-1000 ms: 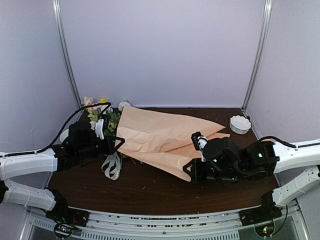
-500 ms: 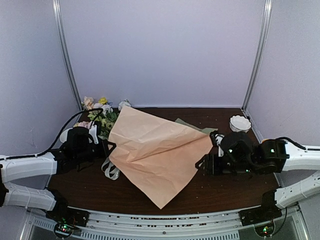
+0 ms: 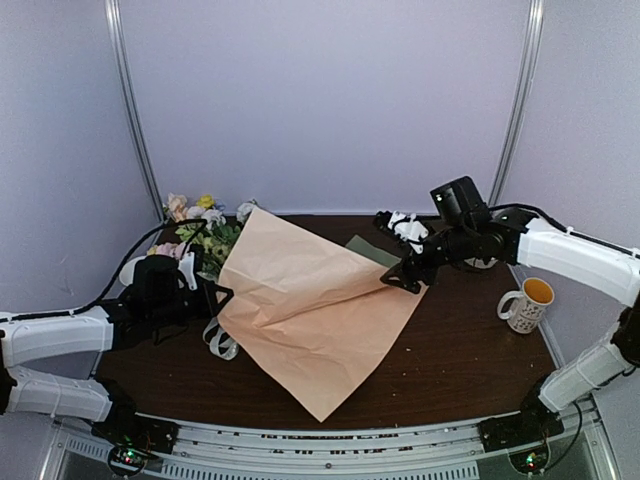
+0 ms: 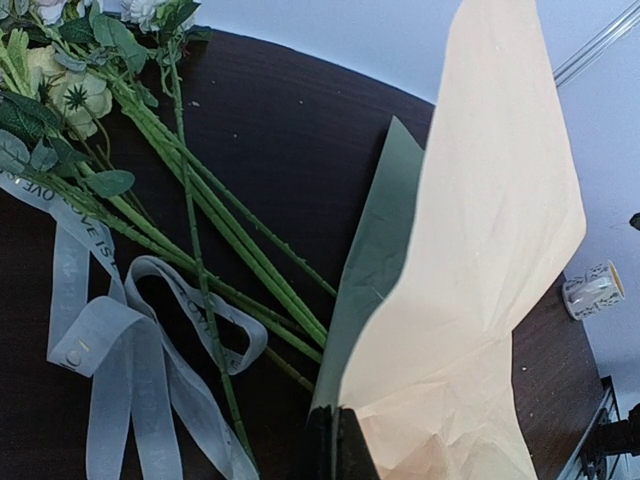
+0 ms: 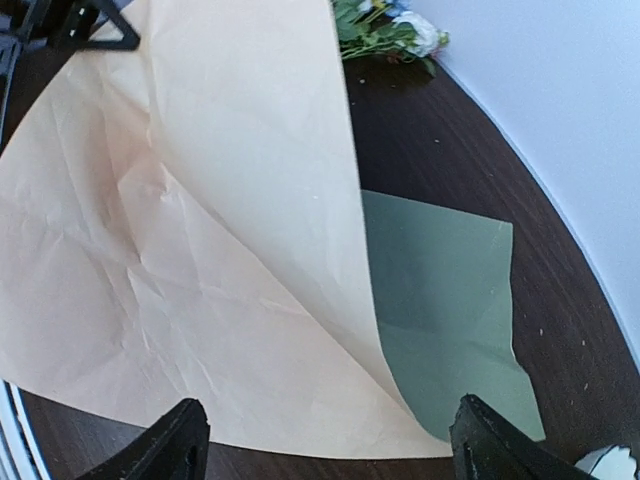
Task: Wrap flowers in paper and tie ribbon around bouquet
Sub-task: Unfold the folded wrapping paper at the center of the board.
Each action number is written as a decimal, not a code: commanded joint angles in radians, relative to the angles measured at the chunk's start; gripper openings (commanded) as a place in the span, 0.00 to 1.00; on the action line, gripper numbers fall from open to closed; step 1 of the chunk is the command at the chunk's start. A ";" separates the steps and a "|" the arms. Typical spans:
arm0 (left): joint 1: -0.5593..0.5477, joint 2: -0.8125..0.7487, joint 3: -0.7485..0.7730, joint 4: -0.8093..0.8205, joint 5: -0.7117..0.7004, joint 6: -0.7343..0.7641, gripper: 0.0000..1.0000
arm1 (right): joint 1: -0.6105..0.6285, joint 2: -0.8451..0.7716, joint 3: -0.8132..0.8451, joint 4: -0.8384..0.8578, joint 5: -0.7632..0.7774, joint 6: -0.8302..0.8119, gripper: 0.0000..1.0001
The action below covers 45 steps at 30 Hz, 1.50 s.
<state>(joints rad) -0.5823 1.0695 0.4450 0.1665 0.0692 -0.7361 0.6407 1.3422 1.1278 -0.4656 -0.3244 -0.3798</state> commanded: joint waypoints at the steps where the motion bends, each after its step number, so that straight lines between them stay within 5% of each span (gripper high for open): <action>1: 0.004 -0.028 -0.005 0.033 0.008 0.008 0.00 | -0.013 0.137 0.125 -0.199 -0.088 -0.416 0.85; 7: 0.006 -0.025 -0.004 0.033 0.019 0.024 0.00 | -0.027 0.280 0.140 -0.066 -0.060 -0.472 0.80; 15: 0.005 -0.030 -0.005 0.033 0.024 0.032 0.00 | -0.088 0.380 0.201 -0.012 -0.113 -0.439 0.59; 23: 0.004 -0.028 -0.003 0.031 0.026 0.039 0.00 | -0.113 0.385 0.188 -0.013 -0.110 -0.500 0.81; 27: 0.005 -0.026 -0.002 0.030 0.029 0.041 0.00 | -0.114 0.437 0.202 -0.038 -0.116 -0.496 0.81; 29: 0.005 -0.030 -0.002 0.029 0.030 0.043 0.00 | -0.115 0.449 0.198 -0.030 -0.115 -0.499 0.73; 34: 0.006 -0.035 -0.003 0.020 0.044 0.059 0.00 | -0.118 0.458 0.240 -0.037 -0.111 -0.469 0.16; 39: 0.005 -0.058 -0.008 0.057 0.141 0.129 0.00 | -0.114 0.373 0.240 -0.078 -0.091 -0.482 0.00; 40: 0.005 -0.068 -0.001 0.055 0.169 0.161 0.03 | -0.110 0.347 0.239 -0.098 -0.073 -0.487 0.00; 43: -0.001 -0.117 0.031 0.001 0.201 0.271 0.47 | -0.089 0.253 0.223 -0.157 0.007 -0.536 0.00; 45: -0.016 -0.179 0.059 -0.040 0.210 0.372 0.57 | -0.057 0.189 0.218 -0.220 0.096 -0.583 0.00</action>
<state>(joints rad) -0.5831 0.9825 0.4473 0.1471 0.2108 -0.5632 0.5449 1.6730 1.3396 -0.5789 -0.3717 -0.8875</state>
